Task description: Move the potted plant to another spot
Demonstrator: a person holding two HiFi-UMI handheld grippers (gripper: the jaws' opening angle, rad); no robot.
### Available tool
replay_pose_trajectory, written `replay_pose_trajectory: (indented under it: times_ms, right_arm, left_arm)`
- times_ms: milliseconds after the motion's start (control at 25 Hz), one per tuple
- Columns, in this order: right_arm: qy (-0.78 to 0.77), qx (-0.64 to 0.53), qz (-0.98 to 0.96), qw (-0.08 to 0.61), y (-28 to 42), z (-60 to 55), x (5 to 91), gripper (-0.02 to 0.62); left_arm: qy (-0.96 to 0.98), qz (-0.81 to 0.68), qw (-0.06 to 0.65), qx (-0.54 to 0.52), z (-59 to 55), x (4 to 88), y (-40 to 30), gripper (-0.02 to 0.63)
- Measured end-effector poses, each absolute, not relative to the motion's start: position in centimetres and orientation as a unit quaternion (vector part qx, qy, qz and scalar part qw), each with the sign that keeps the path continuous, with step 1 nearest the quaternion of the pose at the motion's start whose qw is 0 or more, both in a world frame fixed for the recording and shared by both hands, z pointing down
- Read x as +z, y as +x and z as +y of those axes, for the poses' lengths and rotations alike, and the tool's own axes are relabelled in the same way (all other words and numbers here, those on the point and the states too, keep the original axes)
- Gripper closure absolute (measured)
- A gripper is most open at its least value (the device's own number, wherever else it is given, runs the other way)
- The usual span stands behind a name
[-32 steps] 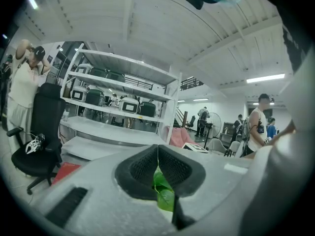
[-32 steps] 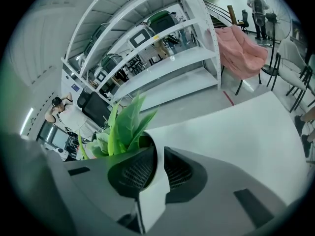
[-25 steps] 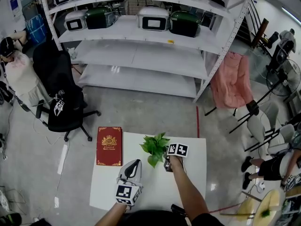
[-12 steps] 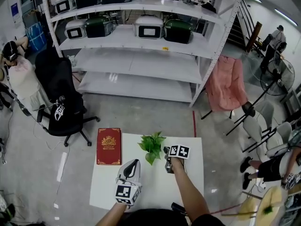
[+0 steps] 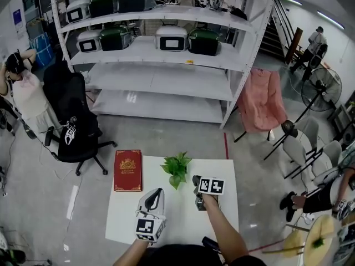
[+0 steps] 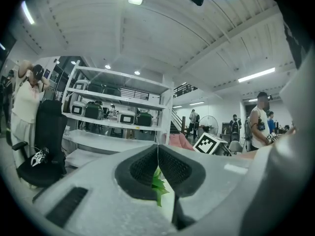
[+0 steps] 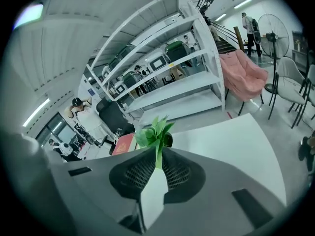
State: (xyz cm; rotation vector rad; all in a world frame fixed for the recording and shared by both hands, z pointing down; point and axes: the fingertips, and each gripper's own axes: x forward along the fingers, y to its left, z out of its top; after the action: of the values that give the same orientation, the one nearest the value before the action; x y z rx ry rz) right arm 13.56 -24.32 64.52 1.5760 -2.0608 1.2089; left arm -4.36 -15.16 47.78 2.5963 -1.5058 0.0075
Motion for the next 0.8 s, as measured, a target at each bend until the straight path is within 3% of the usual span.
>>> replay_pose_trajectory:
  times_ms: [800]
  right_arm:
    - [0.584, 0.247, -0.769, 0.084, 12.0, -12.3, 55.7, 0.578]
  left_arm:
    - [0.864, -0.497, 0.084, 0.000, -10.2, 47.9, -3.7, 0.588]
